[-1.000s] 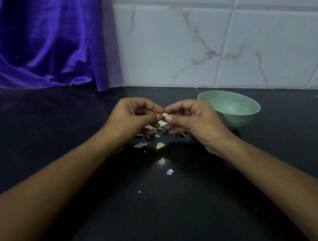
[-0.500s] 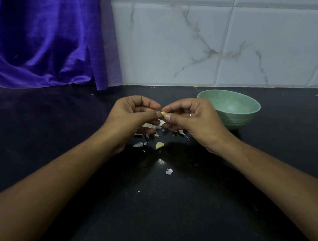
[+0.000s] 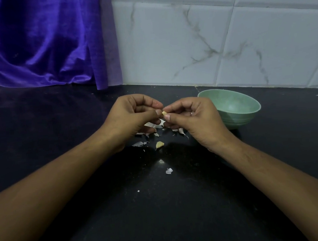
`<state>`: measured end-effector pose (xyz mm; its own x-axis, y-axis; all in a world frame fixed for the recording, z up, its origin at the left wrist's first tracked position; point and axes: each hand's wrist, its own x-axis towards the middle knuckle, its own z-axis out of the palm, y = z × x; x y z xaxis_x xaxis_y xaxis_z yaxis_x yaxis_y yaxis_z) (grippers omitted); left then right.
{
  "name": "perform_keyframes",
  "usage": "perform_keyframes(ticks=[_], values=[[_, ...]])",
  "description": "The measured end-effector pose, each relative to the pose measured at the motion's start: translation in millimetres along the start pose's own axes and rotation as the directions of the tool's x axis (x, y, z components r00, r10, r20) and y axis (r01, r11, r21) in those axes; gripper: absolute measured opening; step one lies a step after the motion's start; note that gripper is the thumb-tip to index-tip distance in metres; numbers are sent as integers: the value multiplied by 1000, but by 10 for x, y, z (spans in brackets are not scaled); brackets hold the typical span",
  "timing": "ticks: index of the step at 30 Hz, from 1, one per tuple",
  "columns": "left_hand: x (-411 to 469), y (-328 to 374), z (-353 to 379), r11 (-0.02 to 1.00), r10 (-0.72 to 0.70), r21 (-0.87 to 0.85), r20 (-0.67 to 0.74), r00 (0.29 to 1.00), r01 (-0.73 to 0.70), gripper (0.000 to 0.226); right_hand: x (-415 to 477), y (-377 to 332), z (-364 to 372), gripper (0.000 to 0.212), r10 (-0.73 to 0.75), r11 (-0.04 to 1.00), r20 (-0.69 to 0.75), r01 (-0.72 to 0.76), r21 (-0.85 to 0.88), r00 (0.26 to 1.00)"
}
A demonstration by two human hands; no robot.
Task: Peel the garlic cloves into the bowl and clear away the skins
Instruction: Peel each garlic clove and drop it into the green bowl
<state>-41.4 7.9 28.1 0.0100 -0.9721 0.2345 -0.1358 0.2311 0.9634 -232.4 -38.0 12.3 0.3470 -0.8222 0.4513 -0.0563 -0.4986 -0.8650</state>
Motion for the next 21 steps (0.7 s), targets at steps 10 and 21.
perform_keyframes(ticks=[10, 21], values=[[-2, -52, 49, 992, 120, 43, -67, 991, -117, 16, -19, -5, 45, 11, -8, 1000, 3, 8, 2, 1000], [35, -42, 35, 989, 125, 92, -54, 991, -120, 9, -10, -51, 51, 11, 158, 950, 40, -163, 266, 987]])
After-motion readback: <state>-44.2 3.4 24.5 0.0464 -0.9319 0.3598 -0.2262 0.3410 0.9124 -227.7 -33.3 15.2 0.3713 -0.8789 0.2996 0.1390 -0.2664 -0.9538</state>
